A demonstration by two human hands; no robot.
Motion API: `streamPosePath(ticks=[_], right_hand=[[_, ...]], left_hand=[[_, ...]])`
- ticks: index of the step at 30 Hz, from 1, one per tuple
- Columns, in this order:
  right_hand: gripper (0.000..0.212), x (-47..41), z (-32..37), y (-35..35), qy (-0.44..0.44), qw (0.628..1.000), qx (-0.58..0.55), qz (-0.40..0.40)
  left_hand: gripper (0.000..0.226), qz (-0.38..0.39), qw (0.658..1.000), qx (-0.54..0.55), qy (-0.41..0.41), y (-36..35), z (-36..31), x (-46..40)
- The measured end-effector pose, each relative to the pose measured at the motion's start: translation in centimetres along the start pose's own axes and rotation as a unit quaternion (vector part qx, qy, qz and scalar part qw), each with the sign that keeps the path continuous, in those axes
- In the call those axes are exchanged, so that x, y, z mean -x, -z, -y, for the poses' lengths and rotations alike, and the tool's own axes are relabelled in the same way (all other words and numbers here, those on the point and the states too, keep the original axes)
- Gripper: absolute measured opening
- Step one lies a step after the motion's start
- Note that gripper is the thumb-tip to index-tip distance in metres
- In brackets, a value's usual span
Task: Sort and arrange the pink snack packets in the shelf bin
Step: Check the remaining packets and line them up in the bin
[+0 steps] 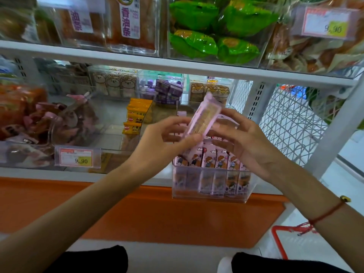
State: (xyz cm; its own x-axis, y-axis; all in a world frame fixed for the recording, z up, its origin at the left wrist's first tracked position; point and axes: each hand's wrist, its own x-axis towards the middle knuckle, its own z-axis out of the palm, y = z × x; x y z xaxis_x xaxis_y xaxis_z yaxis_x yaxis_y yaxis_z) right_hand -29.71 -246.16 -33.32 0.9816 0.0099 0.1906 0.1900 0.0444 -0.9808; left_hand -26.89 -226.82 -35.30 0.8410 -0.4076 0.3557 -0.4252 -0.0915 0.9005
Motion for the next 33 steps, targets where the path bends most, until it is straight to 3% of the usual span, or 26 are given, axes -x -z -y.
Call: streamPosePath(ticks=[2, 4, 9, 11, 14, 17, 20, 24, 28, 31, 33], right_hand=[[0.068, 0.2, 0.1, 0.7, 0.011, 0.998, 0.024, 0.049], [0.065, 0.4, 0.0, 1.0, 0.021, 0.996, 0.037, 0.076], [0.043, 0.5, -0.1, 0.2, 0.078, 0.994, 0.082, -0.002], [0.041, 0.5, 0.0, 0.1, 0.092, 0.992, 0.083, -0.011], [0.045, 0.9, 0.6, 0.1, 0.105, 0.990, 0.089, -0.014], [0.044, 1.3, 0.9, -0.3, 0.112, 0.986, 0.117, -0.027], [0.043, 1.2, 0.7, -0.8, 0.087, 0.988, 0.111, -0.053], [0.037, -0.2, -0.3, -0.7, 0.031, 0.991, 0.112, -0.068], [0.034, -3.3, -1.8, 1.2, 0.003, 0.978, 0.078, -0.195], [0.042, -6.3, -2.7, 2.4, 0.020, 0.957, 0.100, -0.271], [0.037, -8.6, -3.4, 2.5, 0.054, 0.947, 0.127, -0.289]], left_hand=[[0.041, -0.054, 0.991, -0.090, -0.087, 0.4, -0.1, 0.2], [0.041, -0.091, 0.973, -0.165, -0.134, 0.5, 0.0, 0.4], [0.042, -0.097, 0.933, -0.282, -0.201, 0.2, 0.3, 0.4], [0.056, -0.082, 0.937, -0.287, -0.181, -0.1, 0.5, 0.2], [0.072, -0.055, 0.970, -0.223, -0.079, -0.4, 0.3, -0.1], [0.061, -0.021, 0.991, -0.122, -0.042, -0.4, 0.3, -0.4], [0.042, -0.051, 0.995, -0.068, -0.054, -0.8, 0.5, -0.3], [0.054, -0.109, 0.990, -0.075, -0.048, -1.1, 1.3, -1.1], [0.053, -0.176, 0.978, -0.110, 0.013, 0.0, 3.3, -3.0], [0.059, -0.128, 0.979, -0.121, 0.098, -0.3, 5.0, -3.6], [0.048, -0.093, 0.985, -0.110, 0.098, -0.4, 5.6, -3.8]])
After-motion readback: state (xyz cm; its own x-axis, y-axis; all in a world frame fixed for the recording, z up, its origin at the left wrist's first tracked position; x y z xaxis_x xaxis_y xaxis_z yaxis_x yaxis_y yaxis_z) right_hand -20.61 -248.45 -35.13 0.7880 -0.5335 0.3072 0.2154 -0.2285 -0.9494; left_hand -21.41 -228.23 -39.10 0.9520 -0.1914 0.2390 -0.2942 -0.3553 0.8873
